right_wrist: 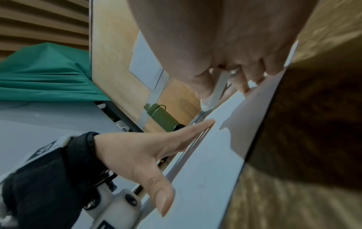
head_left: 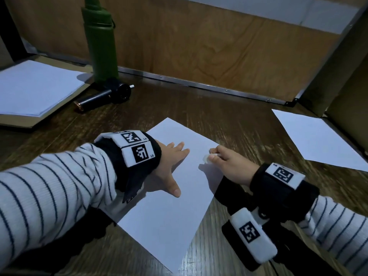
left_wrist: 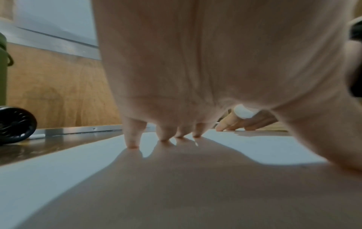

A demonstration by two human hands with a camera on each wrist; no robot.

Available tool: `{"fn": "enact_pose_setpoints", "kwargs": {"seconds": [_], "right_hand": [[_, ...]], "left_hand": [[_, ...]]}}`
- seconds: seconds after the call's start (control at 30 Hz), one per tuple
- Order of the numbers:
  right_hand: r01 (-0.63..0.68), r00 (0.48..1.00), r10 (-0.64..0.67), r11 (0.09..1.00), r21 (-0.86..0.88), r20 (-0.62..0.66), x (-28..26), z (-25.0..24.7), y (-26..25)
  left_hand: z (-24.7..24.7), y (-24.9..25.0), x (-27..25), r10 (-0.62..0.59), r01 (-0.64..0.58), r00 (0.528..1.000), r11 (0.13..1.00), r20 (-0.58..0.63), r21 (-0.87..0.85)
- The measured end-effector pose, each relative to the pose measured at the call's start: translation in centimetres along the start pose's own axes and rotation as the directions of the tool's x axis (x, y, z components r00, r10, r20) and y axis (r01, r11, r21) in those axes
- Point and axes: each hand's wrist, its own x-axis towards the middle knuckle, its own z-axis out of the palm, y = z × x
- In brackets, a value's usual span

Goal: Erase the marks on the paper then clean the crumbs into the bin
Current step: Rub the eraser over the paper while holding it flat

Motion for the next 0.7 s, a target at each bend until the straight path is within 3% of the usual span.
{"fn": "enact_pose_setpoints", "kwargs": {"seconds": [0.37,0.47,0.57,0.63,0.7], "right_hand": [[0.195,0.975,-0.220,0.918,-0.346,-0.033,0.9,-1.2,-1.5],[0.337,0.940,-0.295,0.883,-0.325,0.174,-1.0,-1.2,-1.6],[0.379,0.887,-0.278,0.894,-0.238,0.368,-2.7,-0.7,-1.9],[0.353,0.912,-0.263,0.895,-0.273,0.315,-1.7,-0.9,-2.0],[0.309,0.949,-0.267,0.892,-0.332,0.165,0.2,-1.3,-1.8]], "left_hand": [[0.5,1.0,1.1,0.031,-0.033,0.998,0.999,-0.061,-0.033],[0.6,1.1,1.2,0.019,-0.021,0.998,0.999,-0.068,-0.024],[0.7,1.3,1.3,0.008,-0.008,0.998,1.000,-0.060,0.002],[0.7,1.4,1.3,0.009,-0.009,0.998,1.000,-0.059,0.010],[0.6,1.3,1.3,0.013,-0.012,0.998,1.000,-0.057,0.009]]}}
